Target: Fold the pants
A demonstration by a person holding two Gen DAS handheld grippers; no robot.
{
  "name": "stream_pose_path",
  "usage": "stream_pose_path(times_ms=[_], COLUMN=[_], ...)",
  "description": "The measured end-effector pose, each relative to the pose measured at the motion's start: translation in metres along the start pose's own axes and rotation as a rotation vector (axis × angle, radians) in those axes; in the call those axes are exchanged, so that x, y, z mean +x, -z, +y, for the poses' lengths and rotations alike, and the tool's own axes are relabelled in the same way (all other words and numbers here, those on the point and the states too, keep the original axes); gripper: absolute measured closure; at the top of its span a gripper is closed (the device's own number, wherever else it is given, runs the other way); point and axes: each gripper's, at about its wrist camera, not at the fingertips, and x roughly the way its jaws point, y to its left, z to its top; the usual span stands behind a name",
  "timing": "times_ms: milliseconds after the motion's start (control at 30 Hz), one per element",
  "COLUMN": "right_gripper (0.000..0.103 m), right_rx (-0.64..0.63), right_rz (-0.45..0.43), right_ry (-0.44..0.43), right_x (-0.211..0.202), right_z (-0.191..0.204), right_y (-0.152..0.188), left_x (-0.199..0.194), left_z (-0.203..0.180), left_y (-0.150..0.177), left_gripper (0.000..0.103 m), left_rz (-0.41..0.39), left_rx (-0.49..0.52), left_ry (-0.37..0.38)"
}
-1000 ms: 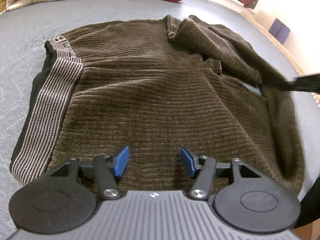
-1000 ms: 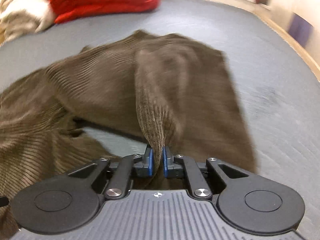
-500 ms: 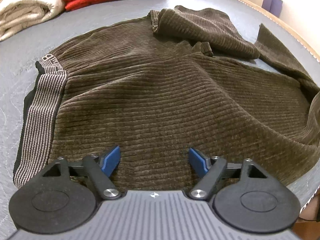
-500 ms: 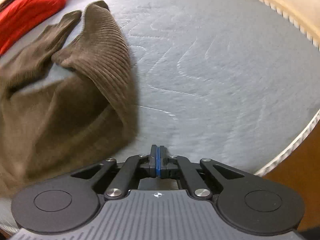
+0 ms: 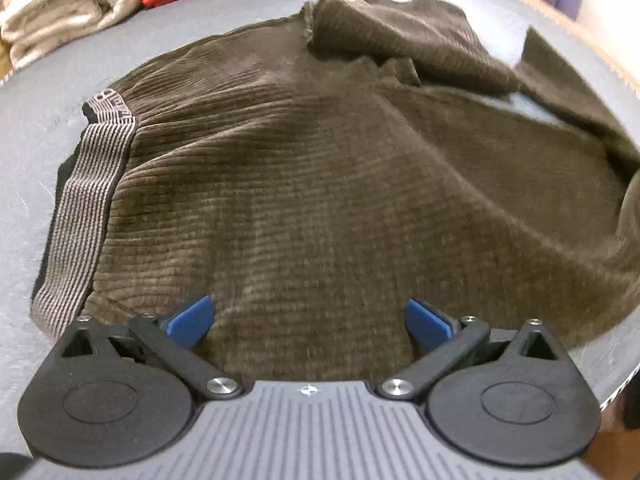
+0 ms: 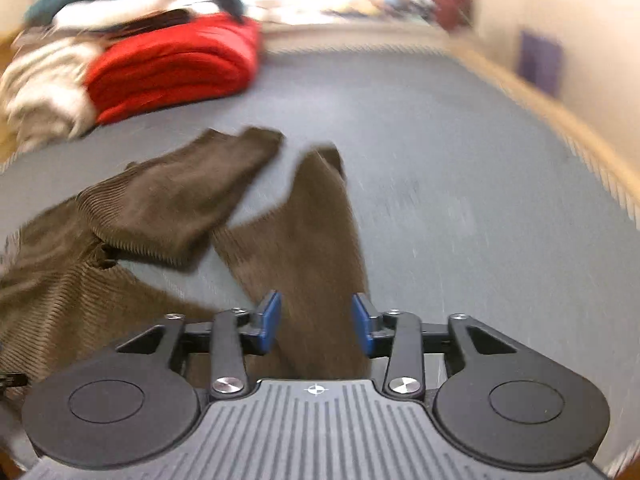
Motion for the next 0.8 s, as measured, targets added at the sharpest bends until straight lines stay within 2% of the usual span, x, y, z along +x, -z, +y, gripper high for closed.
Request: stream_pose_path(times_ms=[67, 167, 300, 433, 567, 600, 633, 700, 800], right_gripper=[0.056, 0.056, 0.056, 0.052, 0.054, 0.061, 0.079, 0.103, 0.103], right_rx=[-0.062, -0.109, -0.069, -0.210, -0.249, -0.243, -0.233, -0.177, -0.103], right_rz=[0.001, 0.030, 0.163, 0.193, 0.195, 0.183, 0.170, 0.146, 0.082], right_ry=[-0.015, -0.015, -0.036, -0.034, 0.020, 0.059, 0.086, 0.114, 0.187], right_x=[0.021, 0.050, 0.101, 0.124, 0.141, 0.142, 0.141, 0.133, 0.106], right_z=[0.009, 0.017, 0.029, 0.050, 0.055, 0.052, 0.049, 0.033, 0.002], right_y=[-0.019, -0.023, -0.020, -0.012, -0.012, -0.013, -0.014, -0.018, -0.019], left_x=[-0.002, -0.001, 0.003, 0.004, 0.004, 0.004, 0.004, 0.004, 0.003], left_z=[-0.004, 0.000, 0.000, 0.000, 0.000, 0.000, 0.000, 0.000, 0.000], left_y=[0.003, 0.004, 0.005, 0.007, 0.008, 0.008, 0.008, 0.008, 0.009], left_gripper=[0.000, 0.000, 0.000, 0.000, 0.000, 0.000, 0.000, 0.000, 0.000], left_rz=[0.000, 0.003, -0.004, -0.010, -0.016, -0.019, -0.022, -0.023, -0.025], left_rx=[0.011, -0.008, 0.000, 0.006, 0.010, 0.011, 0.012, 0.012, 0.013], left_ry=[-0.017, -0.007, 0.000, 0.008, 0.009, 0.009, 0.010, 0.009, 0.008])
